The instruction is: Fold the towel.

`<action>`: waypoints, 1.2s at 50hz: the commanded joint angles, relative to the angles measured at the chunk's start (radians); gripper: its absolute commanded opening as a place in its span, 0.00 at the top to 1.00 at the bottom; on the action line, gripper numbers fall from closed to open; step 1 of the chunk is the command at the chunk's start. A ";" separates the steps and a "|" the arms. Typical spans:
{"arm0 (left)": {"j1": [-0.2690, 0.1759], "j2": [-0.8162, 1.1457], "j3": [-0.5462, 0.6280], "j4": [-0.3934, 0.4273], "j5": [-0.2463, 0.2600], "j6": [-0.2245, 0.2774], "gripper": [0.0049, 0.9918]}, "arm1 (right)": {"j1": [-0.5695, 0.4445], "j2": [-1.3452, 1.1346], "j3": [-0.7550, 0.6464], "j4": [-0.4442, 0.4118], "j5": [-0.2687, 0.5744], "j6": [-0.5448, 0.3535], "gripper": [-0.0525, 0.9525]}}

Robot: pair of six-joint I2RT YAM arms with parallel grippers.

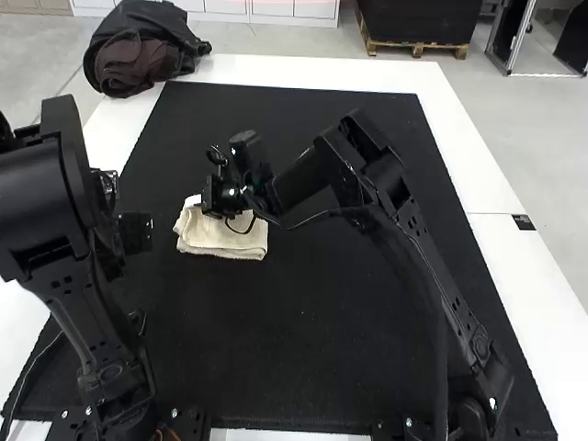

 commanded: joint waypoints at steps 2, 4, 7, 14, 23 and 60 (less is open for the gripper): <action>0.004 -0.012 -0.005 0.010 0.011 -0.014 0.02 | 0.024 0.051 0.029 0.006 0.000 0.000 0.98; 0.004 -0.012 -0.005 0.009 0.011 -0.014 0.02 | 0.025 0.057 0.029 0.003 0.000 -0.008 0.98; 0.004 -0.014 -0.005 0.010 0.011 -0.014 0.02 | 0.033 0.070 0.030 -0.001 0.000 -0.020 0.98; 0.004 -0.012 -0.005 0.010 0.010 -0.015 0.02 | 0.034 0.094 0.032 -0.005 0.000 -0.028 0.98; 0.005 -0.014 0.000 0.010 0.008 -0.021 0.02 | 0.017 0.059 0.052 -0.033 -0.003 -0.020 0.98; -0.027 -0.170 0.124 -0.166 0.008 -0.028 0.02 | -0.148 -0.599 -0.177 -0.267 0.035 -0.032 0.97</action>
